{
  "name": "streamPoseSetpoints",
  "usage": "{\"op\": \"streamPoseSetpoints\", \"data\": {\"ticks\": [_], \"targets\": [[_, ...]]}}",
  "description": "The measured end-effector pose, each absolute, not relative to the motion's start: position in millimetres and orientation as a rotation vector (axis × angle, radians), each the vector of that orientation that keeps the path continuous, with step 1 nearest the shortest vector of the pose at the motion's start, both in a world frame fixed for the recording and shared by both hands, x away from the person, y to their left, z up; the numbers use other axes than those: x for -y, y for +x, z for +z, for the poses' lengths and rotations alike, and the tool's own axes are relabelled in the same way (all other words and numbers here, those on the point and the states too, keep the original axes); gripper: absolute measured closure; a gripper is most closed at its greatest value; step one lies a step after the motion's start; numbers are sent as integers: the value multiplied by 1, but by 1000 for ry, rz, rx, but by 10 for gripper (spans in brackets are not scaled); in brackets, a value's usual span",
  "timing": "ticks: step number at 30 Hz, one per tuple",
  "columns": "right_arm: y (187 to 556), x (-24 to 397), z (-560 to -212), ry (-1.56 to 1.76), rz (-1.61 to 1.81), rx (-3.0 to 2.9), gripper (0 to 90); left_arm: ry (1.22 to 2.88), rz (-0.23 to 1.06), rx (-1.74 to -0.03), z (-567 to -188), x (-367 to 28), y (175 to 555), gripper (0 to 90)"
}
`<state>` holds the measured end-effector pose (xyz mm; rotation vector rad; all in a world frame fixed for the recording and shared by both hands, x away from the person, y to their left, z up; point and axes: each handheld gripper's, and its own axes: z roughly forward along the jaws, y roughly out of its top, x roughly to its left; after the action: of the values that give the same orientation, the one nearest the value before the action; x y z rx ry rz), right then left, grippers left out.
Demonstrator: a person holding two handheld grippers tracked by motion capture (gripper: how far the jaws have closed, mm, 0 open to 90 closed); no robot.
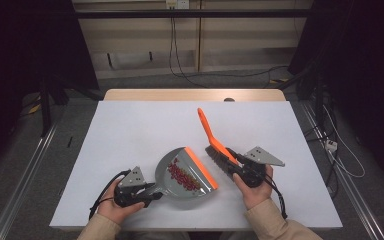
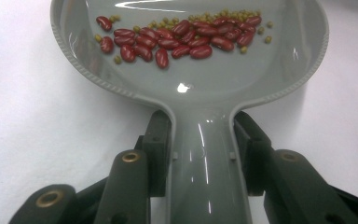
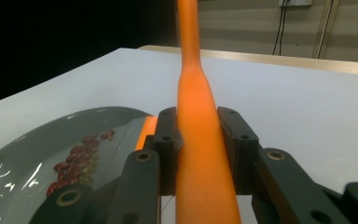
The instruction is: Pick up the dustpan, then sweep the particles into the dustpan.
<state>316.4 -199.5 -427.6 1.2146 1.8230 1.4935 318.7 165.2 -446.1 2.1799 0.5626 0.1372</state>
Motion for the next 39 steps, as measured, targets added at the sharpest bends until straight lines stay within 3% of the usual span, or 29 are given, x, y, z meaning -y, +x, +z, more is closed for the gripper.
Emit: {"op": "streamPoseSetpoints", "data": {"ticks": [23, 39], "targets": [[319, 224, -423, 1226, 1469, -1790, 708, 2015, 322, -867, -436, -195, 340, 633], [322, 227, -425, 1236, 1472, -1799, 709, 1995, 404, -1027, -442, -207, 351, 633]]}}
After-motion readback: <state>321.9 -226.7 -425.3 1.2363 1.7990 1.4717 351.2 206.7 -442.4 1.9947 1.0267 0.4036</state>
